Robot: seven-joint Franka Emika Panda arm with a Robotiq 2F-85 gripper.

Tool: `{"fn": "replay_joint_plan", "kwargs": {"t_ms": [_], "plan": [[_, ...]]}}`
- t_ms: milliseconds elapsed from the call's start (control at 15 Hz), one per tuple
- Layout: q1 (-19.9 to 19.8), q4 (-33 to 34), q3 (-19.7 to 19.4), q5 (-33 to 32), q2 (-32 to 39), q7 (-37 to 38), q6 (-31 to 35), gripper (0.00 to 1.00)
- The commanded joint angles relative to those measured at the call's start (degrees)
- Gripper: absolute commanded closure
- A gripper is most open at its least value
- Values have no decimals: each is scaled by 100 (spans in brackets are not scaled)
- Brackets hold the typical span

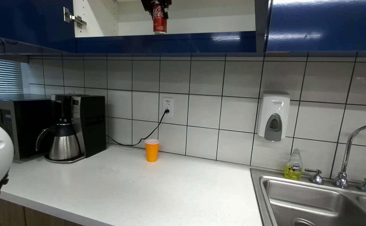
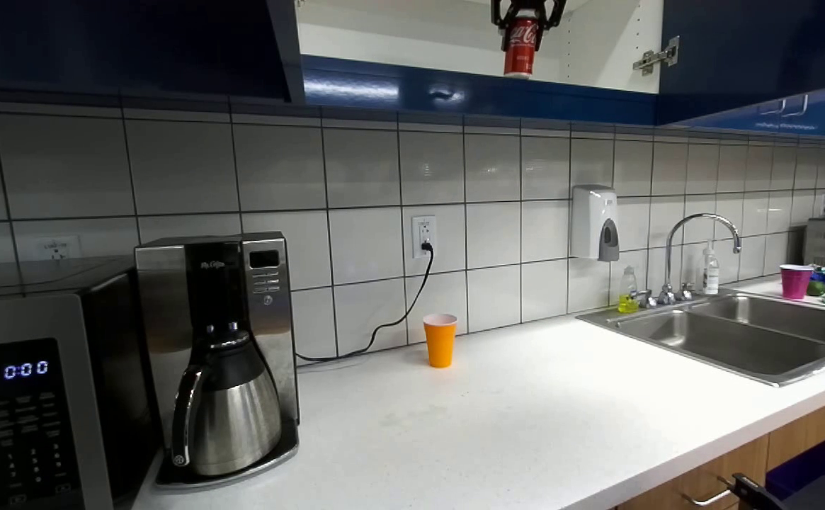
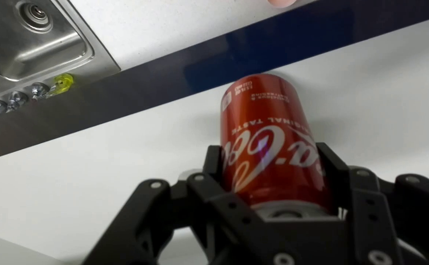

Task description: Put the red can in the cabinet

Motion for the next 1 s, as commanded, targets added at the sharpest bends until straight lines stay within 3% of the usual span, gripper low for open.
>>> {"fn": "replay_joint_plan", "kwargs": {"t_ms": [0,667,733,933], "plan": [[14,632,-4,-83,373,169,-258,61],[21,1246,-34,-86,843,206,-487,61],[21,1285,-41,-84,873,220,-508,11],[23,1431,-56,-83,970,239,-591,0]]}}
